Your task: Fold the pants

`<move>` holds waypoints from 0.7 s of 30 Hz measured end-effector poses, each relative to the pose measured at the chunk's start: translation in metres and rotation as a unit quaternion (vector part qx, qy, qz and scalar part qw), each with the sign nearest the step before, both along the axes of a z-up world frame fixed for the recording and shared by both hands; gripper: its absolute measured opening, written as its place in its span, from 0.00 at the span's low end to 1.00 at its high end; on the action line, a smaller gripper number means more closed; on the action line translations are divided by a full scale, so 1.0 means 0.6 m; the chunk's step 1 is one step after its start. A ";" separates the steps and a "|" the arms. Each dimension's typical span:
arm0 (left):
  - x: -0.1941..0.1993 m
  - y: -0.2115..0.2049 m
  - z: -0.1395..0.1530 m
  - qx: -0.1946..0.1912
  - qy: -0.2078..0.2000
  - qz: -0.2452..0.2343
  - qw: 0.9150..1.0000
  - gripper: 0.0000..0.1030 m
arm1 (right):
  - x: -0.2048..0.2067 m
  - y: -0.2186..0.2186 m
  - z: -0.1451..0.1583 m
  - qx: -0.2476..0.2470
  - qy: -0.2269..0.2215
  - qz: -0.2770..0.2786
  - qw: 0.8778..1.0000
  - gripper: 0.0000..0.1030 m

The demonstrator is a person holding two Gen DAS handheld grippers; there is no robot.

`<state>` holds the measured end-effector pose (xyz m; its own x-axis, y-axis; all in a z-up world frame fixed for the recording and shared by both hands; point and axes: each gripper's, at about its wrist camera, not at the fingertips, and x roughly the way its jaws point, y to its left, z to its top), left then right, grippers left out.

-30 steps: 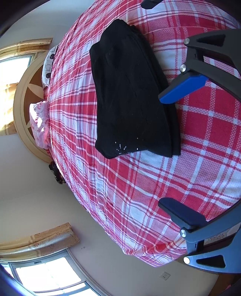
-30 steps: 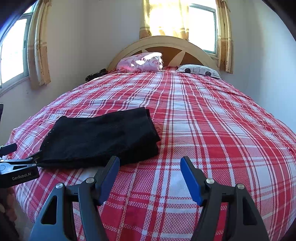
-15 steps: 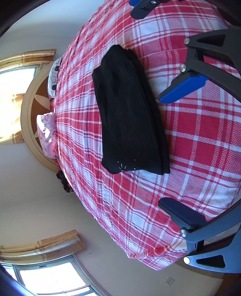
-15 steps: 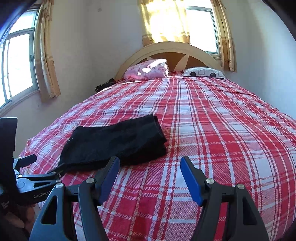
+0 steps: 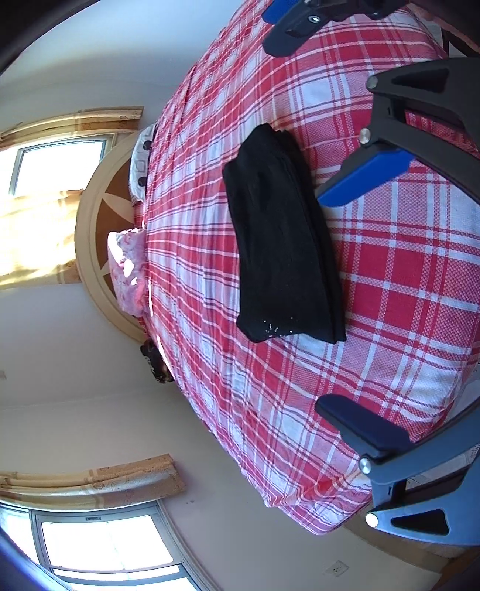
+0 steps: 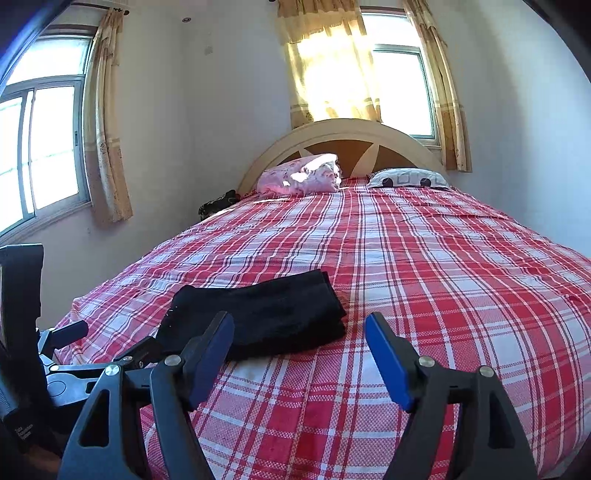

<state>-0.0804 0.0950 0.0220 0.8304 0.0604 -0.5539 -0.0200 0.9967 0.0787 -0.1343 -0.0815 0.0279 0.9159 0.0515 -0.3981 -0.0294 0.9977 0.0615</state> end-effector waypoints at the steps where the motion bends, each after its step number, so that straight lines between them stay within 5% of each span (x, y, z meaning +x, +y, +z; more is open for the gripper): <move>1: -0.003 0.000 0.002 -0.001 -0.001 -0.001 1.000 1.00 | -0.004 0.000 0.002 -0.001 -0.005 0.002 1.000 0.74; 12: -0.018 0.009 0.015 -0.012 -0.004 0.026 1.000 1.00 | -0.055 0.003 0.035 -0.021 -0.056 -0.021 0.998 0.76; 21: -0.022 0.001 0.017 0.006 -0.009 0.032 0.999 1.00 | -0.058 -0.010 0.038 -0.005 -0.051 -0.034 0.998 0.77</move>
<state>-0.0934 0.0956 0.0320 0.8346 0.1203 -0.5375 -0.0853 0.9923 0.0896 -0.1692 -0.0875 0.0505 0.9530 -0.0151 -0.3027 0.0323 0.9981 0.0516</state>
